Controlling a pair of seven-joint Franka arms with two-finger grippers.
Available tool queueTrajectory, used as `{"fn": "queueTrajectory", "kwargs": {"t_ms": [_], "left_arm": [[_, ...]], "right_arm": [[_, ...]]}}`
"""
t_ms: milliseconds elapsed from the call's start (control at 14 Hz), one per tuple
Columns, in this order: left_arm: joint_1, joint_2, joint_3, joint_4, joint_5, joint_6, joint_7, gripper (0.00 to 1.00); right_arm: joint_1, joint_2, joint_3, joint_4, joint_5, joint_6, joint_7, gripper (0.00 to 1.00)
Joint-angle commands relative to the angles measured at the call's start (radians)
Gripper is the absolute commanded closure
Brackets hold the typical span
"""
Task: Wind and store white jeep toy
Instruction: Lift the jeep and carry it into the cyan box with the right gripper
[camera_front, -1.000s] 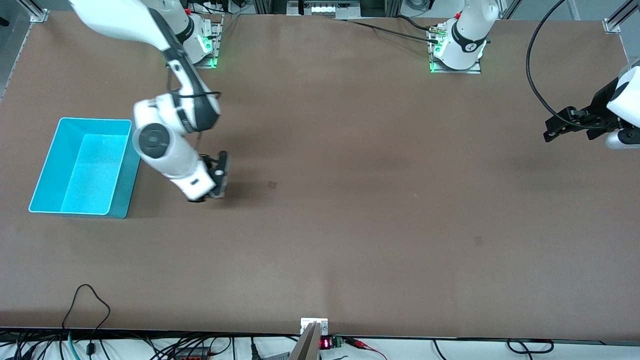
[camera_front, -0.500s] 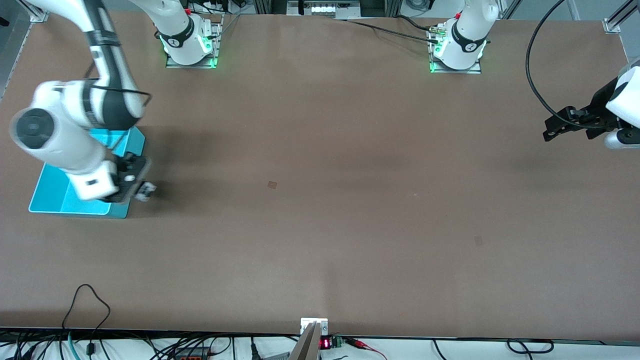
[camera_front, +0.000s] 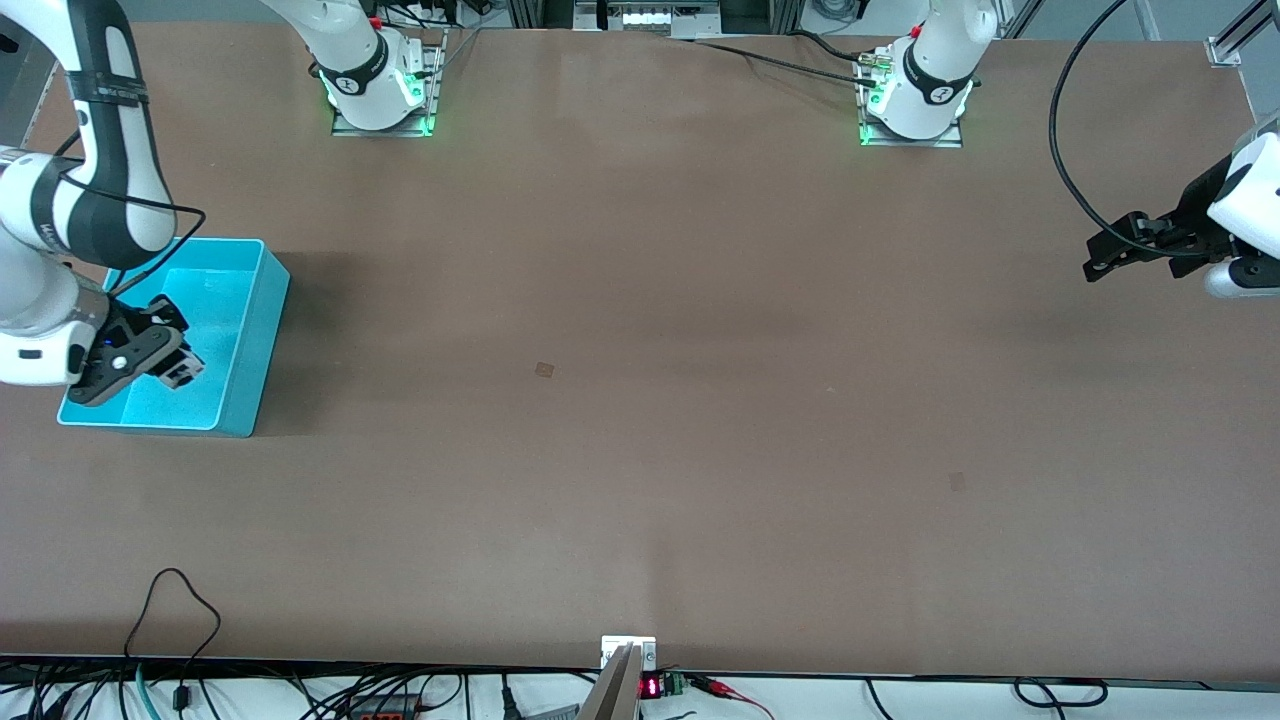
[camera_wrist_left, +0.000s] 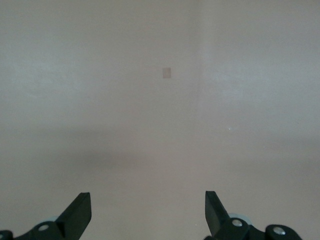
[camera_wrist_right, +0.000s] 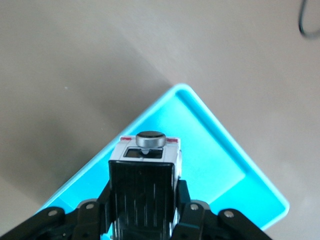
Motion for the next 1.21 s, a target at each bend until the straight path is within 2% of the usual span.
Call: {"fn": "queueTrajectory", "kwargs": {"t_ms": [0, 214, 500, 714, 1071, 1143], "left_arm": [[-0.017, -0.021, 0.006, -0.013, -0.015, -0.003, 0.005, 0.0], [-0.008, -0.022, 0.007, -0.011, -0.015, -0.008, 0.004, 0.0], [-0.007, -0.024, 0.006, -0.011, -0.015, -0.011, 0.011, 0.0], [-0.004, -0.022, 0.006, -0.011, -0.015, -0.011, 0.011, 0.0], [0.0, -0.022, 0.007, -0.014, -0.015, -0.011, 0.011, 0.0], [0.0, -0.022, 0.007, -0.014, -0.015, -0.011, 0.011, 0.0]], "right_arm": [[-0.03, -0.001, -0.014, -0.009, 0.005, -0.002, 0.107, 0.97], [-0.053, 0.013, -0.015, -0.029, 0.02, 0.001, 0.253, 0.97], [-0.073, 0.059, -0.015, -0.04, 0.092, 0.031, 0.345, 0.97], [-0.089, 0.085, -0.015, -0.071, 0.098, 0.09, 0.417, 0.97], [-0.104, 0.126, -0.015, -0.085, 0.103, 0.093, 0.552, 0.97], [-0.109, 0.137, -0.015, -0.085, 0.127, 0.093, 0.552, 0.97]]}}
